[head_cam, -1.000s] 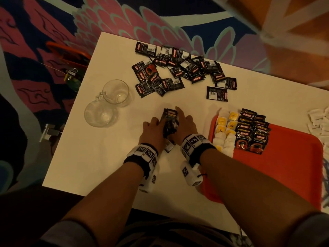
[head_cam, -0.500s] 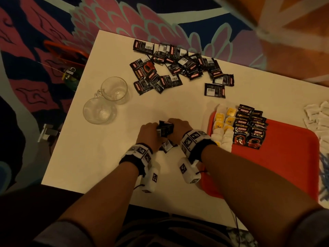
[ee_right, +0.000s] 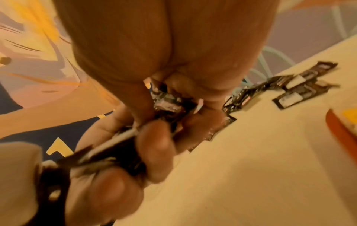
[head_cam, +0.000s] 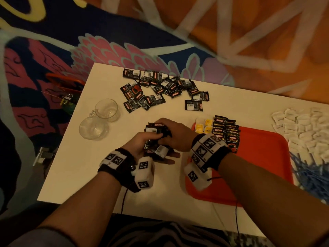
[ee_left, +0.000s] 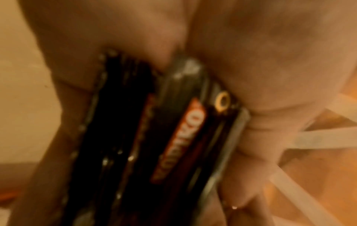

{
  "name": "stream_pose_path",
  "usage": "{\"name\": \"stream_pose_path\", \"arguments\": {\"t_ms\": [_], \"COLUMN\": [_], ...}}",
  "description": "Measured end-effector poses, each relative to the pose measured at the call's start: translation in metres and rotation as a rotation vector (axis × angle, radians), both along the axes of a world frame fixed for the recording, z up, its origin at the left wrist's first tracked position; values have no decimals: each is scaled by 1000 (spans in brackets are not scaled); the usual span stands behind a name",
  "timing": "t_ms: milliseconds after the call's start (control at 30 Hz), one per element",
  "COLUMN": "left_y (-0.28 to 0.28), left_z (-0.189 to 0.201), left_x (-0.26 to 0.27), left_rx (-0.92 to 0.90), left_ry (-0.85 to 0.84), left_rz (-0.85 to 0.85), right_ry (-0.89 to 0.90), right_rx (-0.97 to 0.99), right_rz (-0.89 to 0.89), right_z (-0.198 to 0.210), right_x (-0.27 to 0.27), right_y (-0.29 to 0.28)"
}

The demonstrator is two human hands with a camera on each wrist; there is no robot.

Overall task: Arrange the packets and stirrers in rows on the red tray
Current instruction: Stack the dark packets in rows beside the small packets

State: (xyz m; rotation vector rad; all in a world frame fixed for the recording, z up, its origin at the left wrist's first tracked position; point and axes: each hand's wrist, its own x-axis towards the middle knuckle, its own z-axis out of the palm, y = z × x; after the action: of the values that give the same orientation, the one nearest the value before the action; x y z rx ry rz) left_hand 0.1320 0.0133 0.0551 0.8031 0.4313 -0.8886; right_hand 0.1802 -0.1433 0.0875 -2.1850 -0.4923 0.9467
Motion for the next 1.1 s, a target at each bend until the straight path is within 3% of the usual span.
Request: {"name": "stream_pose_path", "arguments": {"t_ms": [200, 400, 567, 767, 900, 1100], "left_y": [-53, -128, -182, -251, -267, -289], "left_z": [42, 83, 101, 122, 118, 121], "left_x": [5, -8, -31, -54, -68, -82], "left_rx": [143, 160, 14, 4, -150, -186], "left_ry": [-19, -57, -120, -162, -237, -367], "left_rz": [133, 224, 279, 275, 383, 341], "right_ry": [-356, -370, -494, -544, -576, -606], "right_rx": [21, -208, -160, -127, -35, 5], "right_rz": [-139, 271, 214, 199, 147, 88], "right_z": [40, 88, 101, 116, 122, 137], "right_x": [-10, -34, -50, -71, -78, -86], "right_y": [-54, -108, -162, -222, -250, -270]}}
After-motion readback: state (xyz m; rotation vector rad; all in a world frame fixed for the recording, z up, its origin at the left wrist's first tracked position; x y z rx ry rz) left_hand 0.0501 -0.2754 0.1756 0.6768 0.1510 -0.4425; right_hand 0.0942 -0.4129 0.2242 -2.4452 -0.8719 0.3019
